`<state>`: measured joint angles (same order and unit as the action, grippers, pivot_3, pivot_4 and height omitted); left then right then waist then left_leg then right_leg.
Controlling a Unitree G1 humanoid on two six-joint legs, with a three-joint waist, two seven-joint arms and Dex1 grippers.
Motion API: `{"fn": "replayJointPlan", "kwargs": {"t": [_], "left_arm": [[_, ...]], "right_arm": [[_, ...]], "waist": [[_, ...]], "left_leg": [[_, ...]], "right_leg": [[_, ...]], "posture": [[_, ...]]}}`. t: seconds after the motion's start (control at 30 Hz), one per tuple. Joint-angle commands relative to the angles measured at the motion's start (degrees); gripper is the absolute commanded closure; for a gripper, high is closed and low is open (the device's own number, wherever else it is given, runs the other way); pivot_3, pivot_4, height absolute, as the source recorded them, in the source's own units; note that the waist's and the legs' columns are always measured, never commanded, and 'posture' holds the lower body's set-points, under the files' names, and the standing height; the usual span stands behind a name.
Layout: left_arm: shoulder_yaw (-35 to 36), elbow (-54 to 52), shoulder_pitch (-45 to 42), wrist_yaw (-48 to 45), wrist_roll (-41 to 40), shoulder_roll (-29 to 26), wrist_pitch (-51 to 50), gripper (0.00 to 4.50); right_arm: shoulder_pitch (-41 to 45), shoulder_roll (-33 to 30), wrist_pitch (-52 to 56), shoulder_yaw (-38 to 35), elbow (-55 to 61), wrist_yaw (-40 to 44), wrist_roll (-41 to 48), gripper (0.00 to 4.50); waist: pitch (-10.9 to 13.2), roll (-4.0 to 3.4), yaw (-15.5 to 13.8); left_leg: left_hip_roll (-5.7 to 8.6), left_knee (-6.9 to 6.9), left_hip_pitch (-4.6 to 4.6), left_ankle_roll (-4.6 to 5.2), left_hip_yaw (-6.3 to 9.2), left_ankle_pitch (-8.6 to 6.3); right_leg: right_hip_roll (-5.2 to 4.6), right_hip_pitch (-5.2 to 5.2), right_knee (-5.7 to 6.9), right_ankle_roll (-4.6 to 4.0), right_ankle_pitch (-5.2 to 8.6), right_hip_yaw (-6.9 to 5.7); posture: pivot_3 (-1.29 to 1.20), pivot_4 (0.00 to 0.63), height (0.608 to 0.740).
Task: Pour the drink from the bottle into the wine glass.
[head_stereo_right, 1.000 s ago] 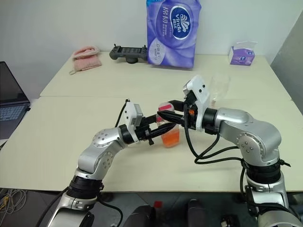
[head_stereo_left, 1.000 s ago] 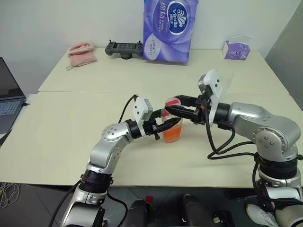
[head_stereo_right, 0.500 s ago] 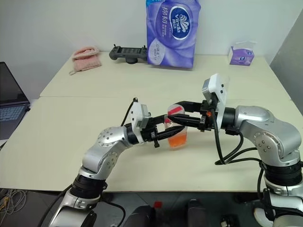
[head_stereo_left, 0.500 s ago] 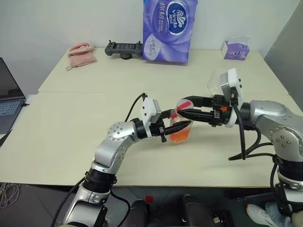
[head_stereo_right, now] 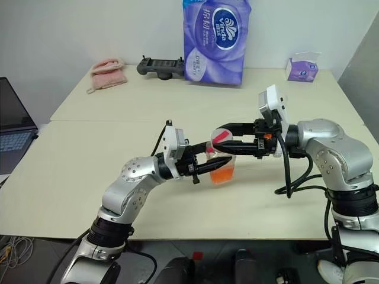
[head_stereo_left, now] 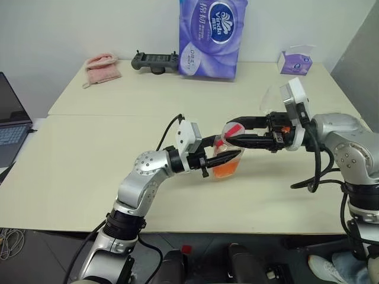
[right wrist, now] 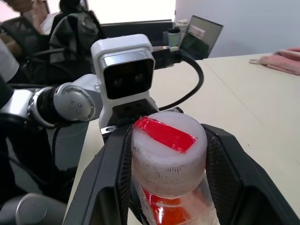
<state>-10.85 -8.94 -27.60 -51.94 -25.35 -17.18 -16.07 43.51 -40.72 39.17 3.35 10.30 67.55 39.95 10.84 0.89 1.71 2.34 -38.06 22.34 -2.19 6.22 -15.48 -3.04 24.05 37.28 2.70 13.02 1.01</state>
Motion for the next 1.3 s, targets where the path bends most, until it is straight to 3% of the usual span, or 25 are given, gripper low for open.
{"fn": "replayJointPlan", "kwargs": {"t": [0.03,0.2,0.4,0.7,0.97,1.1,1.17,1.3], "left_arm": [[2.7,0.4,-0.2,0.4,-1.4,-0.8,-1.0,2.73],[2.4,0.5,-0.6,0.5,-1.6,-0.8,-1.4,2.74],[2.7,0.0,-0.1,1.2,-1.3,-0.3,-1.3,2.74],[2.4,1.8,-0.2,0.8,-0.5,-0.3,-0.6,2.74],[2.2,4.4,-2.0,-1.1,-0.3,0.3,0.4,2.76],[2.8,4.8,-3.1,-1.1,0.3,0.4,1.5,2.76],[3.1,5.0,-4.2,-1.0,0.9,0.5,2.4,2.76],[3.4,6.2,-5.1,-0.7,1.3,1.1,3.3,2.76]], "right_arm": [[5.2,0.1,-4.1,0.2,-2.7,8.0,0.1,2.68],[9.4,3.4,-5.6,-1.0,-9.6,7.8,-0.8,2.72],[9.2,4.0,-5.0,-3.4,-10.1,5.9,-0.5,2.72],[2.1,1.4,2.9,-14.7,1.3,-7.4,7.7,2.76],[-6.0,-3.5,7.4,-20.0,9.8,-15.6,9.6,2.8],[-15.9,-5.6,8.2,-20.9,13.3,-23.7,3.1,2.8],[-25.6,-1.3,9.0,-22.6,14.0,-33.6,-1.3,2.81],[-35.9,8.4,6.6,-22.9,9.2,-45.0,-7.4,2.81]], "waist": [[0.0,0.0,0.0],[0.0,0.0,0.0],[0.0,0.0,-0.1],[0.0,-0.02,-0.3],[0.0,-0.01,-0.3],[0.0,0.04,-0.4],[-0.2,0.28,-0.7],[-0.2,0.2,-1.4]], "left_leg": [[-0.01,-0.01,0.0,0.0,0.02,0.0],[-0.02,-0.01,-0.02,0.0,0.04,0.01],[-0.02,0.0,0.03,-0.01,0.08,0.01],[-0.02,0.01,0.08,-0.01,0.1,0.01],[-0.01,0.0,0.06,0.01,0.02,0.01],[0.0,-0.02,0.05,0.03,0.03,0.02],[0.0,-0.01,0.05,0.03,0.08,0.02],[-0.01,-0.01,0.05,0.02,-0.03,0.02]], "right_leg": [[0.0,-0.01,0.0,-0.01,-0.01,-0.02],[0.01,-0.01,0.0,-0.02,-0.02,-0.03],[-0.06,0.01,-0.01,0.0,-0.05,-0.02],[-0.1,0.02,-0.04,0.04,-0.07,0.0],[-0.05,0.0,-0.03,0.04,-0.07,0.0],[-0.05,-0.02,-0.04,0.05,-0.07,-0.01],[-0.03,-0.06,-0.04,0.05,-0.07,-0.06],[-0.07,0.0,0.03,0.06,-0.08,0.16]], "posture": [[0.0,0.15,0.74],[0.0,0.15,0.74],[0.0,0.15,0.74],[0.0,0.15,0.74],[0.0,0.15,0.74],[0.0,0.15,0.74],[0.0,0.15,0.74],[0.0,0.15,0.74]]}}
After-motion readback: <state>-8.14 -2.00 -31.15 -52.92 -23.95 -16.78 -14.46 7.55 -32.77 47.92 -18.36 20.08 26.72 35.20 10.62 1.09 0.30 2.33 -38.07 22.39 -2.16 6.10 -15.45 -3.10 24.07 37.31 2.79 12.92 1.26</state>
